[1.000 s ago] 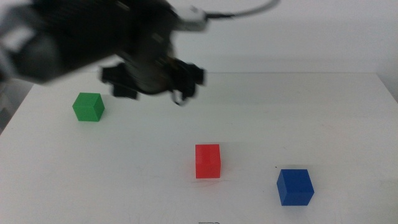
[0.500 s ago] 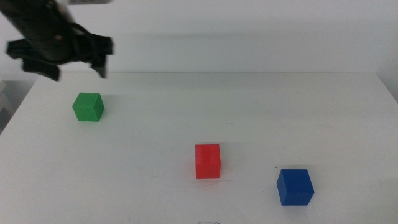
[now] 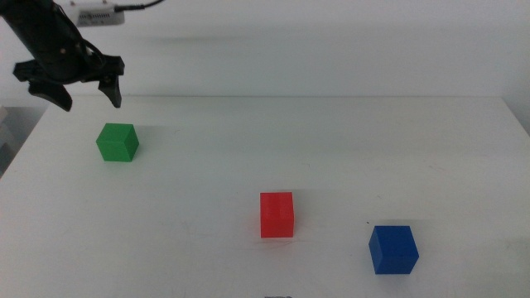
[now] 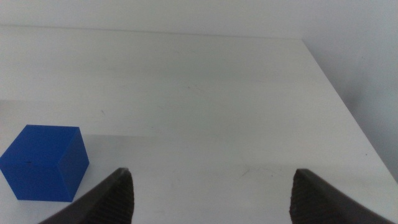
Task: Stack red cubes first, then green, then blue cubes in a specific spot.
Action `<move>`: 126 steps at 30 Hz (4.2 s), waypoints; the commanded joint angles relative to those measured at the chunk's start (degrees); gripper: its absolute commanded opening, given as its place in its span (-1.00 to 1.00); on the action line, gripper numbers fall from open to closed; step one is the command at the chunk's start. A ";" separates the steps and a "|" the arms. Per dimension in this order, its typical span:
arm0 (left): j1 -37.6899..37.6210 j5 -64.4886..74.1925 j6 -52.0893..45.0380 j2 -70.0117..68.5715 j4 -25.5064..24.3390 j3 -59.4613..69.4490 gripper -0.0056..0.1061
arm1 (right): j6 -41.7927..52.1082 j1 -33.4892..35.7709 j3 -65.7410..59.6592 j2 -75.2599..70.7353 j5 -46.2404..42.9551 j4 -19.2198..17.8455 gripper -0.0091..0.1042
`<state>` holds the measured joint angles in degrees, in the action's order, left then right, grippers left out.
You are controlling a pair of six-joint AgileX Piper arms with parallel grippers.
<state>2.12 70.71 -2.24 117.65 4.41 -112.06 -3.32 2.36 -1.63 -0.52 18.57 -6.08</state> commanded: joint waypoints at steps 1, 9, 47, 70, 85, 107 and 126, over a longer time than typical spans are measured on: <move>0.46 2.33 -1.99 0.06 1.97 -4.81 0.73 | 0.28 -0.33 1.04 -1.34 -4.18 -0.71 0.29; 0.86 2.00 -4.12 8.04 3.89 -11.26 0.73 | 0.28 -0.33 1.04 -1.34 -4.18 -0.71 0.29; 0.97 1.22 -7.09 14.89 6.12 -12.00 -0.61 | 0.28 -0.33 1.04 -1.34 -4.18 -0.77 0.29; -24.86 -13.67 28.34 -26.59 -2.38 31.69 -0.89 | 0.28 -0.33 1.04 -1.34 -4.18 -0.71 0.29; -40.93 -12.36 36.96 -11.66 -3.27 16.20 -0.89 | 0.28 -0.33 1.04 -1.34 -4.18 -0.71 0.29; -40.93 -11.57 39.57 -5.77 -5.68 13.66 -0.89 | 0.28 -0.33 1.04 -1.34 -4.18 -0.71 0.29; -40.93 -9.30 39.61 -5.51 -3.08 13.66 -0.89 | 0.28 -0.33 1.04 -1.34 -4.18 -0.71 0.29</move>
<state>-38.56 62.02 36.60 115.52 0.90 -96.59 -3.32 2.36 -1.63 -0.52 18.57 -6.08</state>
